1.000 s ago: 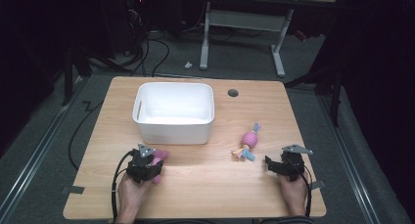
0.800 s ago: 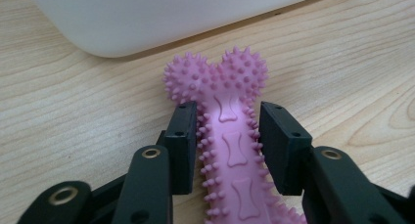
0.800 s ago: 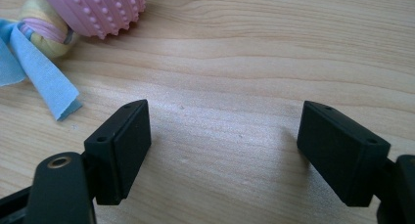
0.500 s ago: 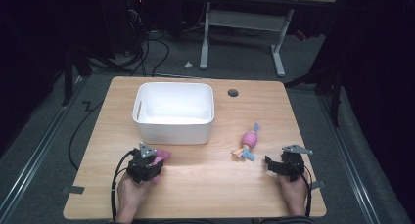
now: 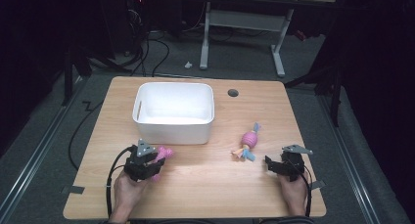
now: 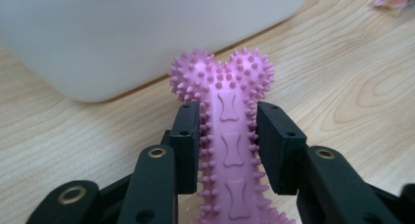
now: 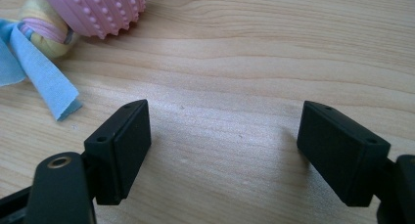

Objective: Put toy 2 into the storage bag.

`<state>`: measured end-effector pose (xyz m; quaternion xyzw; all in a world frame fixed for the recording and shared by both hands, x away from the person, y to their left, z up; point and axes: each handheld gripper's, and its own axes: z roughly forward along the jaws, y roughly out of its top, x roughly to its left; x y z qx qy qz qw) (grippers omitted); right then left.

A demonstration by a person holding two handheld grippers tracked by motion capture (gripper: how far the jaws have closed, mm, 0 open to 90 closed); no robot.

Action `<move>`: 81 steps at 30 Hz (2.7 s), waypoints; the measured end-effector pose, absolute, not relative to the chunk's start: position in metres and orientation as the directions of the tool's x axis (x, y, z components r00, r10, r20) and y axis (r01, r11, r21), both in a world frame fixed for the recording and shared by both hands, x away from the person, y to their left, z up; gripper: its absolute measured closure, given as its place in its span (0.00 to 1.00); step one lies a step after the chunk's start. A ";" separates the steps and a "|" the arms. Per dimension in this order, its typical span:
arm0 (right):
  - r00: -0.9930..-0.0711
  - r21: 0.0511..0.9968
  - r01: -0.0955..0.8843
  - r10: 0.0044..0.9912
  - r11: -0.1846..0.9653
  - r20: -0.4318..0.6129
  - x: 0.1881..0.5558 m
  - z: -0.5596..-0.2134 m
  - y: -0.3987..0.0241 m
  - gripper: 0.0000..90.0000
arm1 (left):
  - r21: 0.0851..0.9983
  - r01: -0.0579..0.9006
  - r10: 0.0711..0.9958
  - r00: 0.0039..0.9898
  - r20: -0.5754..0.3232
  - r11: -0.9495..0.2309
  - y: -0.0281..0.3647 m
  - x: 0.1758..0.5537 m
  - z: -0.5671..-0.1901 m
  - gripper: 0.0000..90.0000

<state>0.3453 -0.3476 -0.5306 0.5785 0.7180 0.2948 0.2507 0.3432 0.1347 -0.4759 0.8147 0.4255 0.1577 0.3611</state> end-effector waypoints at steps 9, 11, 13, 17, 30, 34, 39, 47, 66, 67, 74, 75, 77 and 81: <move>-0.204 0.713 0.684 0.979 0.156 -0.018 0.345 -0.531 -0.347 0.23 | 0.741 0.558 0.773 0.628 -0.084 -0.373 0.136 0.339 -0.456 0.70; -0.204 0.713 0.684 0.979 0.156 -0.018 0.345 -0.531 -0.347 0.23 | 0.742 0.559 0.769 0.632 -0.094 -0.369 0.137 0.339 -0.451 0.70; -0.204 0.713 0.684 0.979 0.156 -0.018 0.345 -0.531 -0.347 0.23 | 0.743 0.561 0.767 0.634 -0.100 -0.366 0.137 0.339 -0.449 0.70; -0.204 0.713 0.684 0.979 0.156 -0.018 0.345 -0.531 -0.347 0.23 | 0.754 0.546 0.750 0.652 -0.110 -0.364 0.138 0.339 -0.437 0.70; -0.203 0.713 0.684 0.979 0.154 -0.017 0.345 -0.531 -0.347 0.23 | 0.777 0.524 0.724 0.677 -0.133 -0.348 0.144 0.342 -0.412 0.70; -0.206 0.712 0.684 0.978 0.156 -0.017 0.345 -0.531 -0.347 0.23 | 0.773 0.534 0.724 0.674 -0.145 -0.342 0.143 0.343 -0.404 0.70; -0.207 0.712 0.684 0.978 0.158 -0.017 0.345 -0.531 -0.347 0.23 | 0.778 0.512 0.714 0.690 -0.121 -0.363 0.140 0.342 -0.388 0.70; -0.207 0.712 0.684 0.978 0.157 -0.017 0.345 -0.531 -0.347 0.23 | 0.787 0.495 0.701 0.704 -0.114 -0.369 0.137 0.351 -0.371 0.70; -0.208 0.712 0.684 0.978 0.158 -0.017 0.345 -0.531 -0.347 0.23 | 0.798 0.465 0.679 0.728 -0.098 -0.383 0.121 0.385 -0.342 0.70; -0.208 0.712 0.684 0.978 0.158 -0.017 0.345 -0.531 -0.347 0.23 | 0.799 0.463 0.681 0.727 -0.093 -0.385 0.120 0.387 -0.341 0.70; -0.208 0.712 0.684 0.978 0.158 -0.017 0.345 -0.531 -0.347 0.23 | 0.805 0.463 0.677 0.728 -0.107 -0.370 0.115 0.403 -0.335 0.70; -0.209 0.712 0.684 0.978 0.158 -0.017 0.345 -0.531 -0.347 0.23 | 0.805 0.463 0.677 0.728 -0.107 -0.370 0.115 0.403 -0.335 0.70; -0.209 0.712 0.684 0.978 0.158 -0.017 0.345 -0.531 -0.347 0.23 | 0.806 0.458 0.681 0.726 -0.096 -0.374 0.112 0.410 -0.334 0.70; -0.213 0.712 0.683 0.977 0.162 -0.018 0.345 -0.531 -0.347 0.23 | 0.810 0.446 0.678 0.730 -0.083 -0.381 0.109 0.417 -0.333 0.70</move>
